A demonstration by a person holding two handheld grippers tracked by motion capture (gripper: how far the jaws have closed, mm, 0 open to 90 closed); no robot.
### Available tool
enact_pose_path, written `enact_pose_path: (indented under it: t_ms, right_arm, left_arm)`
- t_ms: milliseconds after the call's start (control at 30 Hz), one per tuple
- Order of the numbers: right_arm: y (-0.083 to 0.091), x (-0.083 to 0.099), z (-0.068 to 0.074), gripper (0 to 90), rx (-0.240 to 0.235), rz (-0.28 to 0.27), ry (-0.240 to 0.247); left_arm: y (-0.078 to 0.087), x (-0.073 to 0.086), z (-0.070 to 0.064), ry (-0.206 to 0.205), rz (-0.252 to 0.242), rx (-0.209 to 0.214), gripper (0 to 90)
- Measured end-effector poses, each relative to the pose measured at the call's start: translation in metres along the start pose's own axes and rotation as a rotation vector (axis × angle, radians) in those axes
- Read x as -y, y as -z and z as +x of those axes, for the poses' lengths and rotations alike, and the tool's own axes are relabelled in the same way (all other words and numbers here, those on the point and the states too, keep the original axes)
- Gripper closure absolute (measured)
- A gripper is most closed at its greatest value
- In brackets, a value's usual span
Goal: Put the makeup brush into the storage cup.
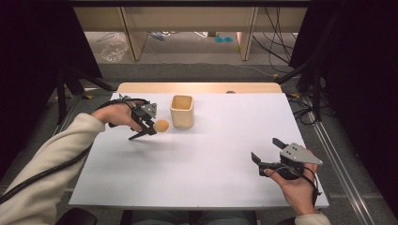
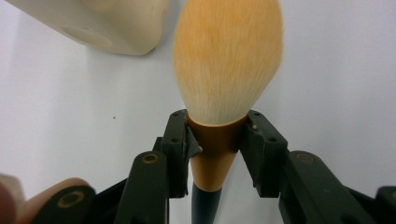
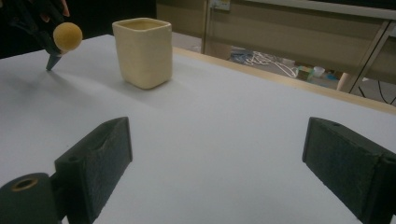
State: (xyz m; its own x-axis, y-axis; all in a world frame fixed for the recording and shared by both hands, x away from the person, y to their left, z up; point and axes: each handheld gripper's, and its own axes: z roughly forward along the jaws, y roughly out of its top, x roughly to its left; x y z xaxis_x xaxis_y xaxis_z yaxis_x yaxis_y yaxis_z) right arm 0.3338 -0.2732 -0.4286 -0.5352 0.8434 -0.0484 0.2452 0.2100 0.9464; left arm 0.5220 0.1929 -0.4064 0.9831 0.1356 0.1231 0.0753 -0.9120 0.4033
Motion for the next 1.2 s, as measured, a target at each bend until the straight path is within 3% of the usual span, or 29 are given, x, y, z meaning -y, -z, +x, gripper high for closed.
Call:
enact_pose_path:
  t_ms: [400, 1200]
  right_arm:
    - [0.0, 0.0, 0.0, 9.4, 0.001, 0.005, 0.001]
    - [0.0, 0.0, 0.0, 9.4, 0.001, 0.009, -0.005]
  left_arm:
    - [0.006, -0.002, -0.001, 0.017, -0.035, -0.016, 64.4]
    - [0.022, -0.007, 0.003, 0.1, -0.122, -0.047, 64.5]
